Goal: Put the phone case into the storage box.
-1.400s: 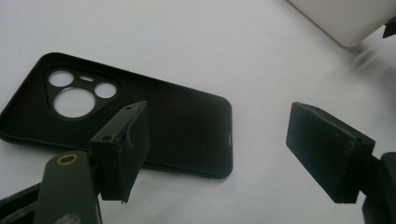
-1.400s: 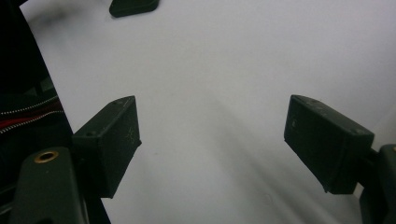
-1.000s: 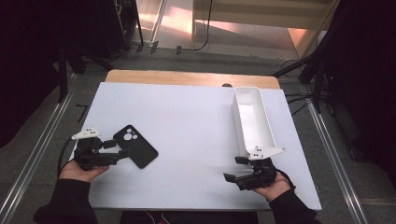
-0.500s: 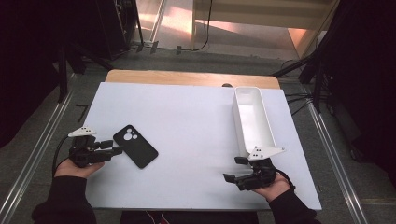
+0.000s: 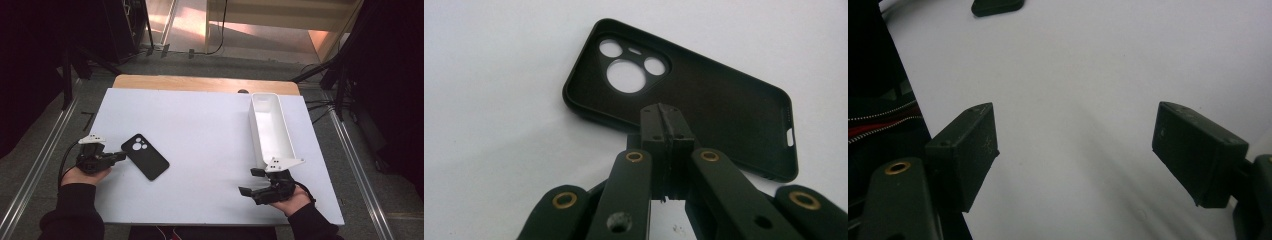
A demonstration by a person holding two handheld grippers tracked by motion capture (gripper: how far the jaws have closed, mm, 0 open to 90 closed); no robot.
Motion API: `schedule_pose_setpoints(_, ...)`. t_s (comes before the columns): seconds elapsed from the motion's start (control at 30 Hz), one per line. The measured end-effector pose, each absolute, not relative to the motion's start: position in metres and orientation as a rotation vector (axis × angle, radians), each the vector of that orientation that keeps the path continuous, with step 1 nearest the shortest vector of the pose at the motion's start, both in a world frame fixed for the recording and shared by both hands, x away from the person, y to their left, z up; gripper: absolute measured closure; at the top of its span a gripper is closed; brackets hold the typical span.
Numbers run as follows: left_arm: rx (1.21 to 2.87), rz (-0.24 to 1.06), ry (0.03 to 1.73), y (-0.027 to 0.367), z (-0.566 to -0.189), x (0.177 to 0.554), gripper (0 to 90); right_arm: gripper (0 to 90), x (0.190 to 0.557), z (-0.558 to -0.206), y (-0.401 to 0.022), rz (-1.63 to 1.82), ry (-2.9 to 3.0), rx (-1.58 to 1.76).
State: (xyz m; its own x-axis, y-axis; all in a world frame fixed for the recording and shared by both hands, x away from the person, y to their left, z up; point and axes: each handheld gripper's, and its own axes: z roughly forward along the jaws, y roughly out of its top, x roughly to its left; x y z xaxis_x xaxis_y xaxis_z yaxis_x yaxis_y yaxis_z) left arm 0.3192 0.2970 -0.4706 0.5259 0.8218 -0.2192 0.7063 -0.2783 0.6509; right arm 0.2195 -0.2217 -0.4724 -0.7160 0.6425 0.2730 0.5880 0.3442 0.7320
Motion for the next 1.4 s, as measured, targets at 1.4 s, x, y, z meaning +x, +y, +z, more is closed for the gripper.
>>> schedule_pose_setpoints(1.4,2.133,0.224,1.239,0.249,-0.488,0.368,89.4,16.9,0.22,-0.473,-0.221,1.342,2.528,1.152)
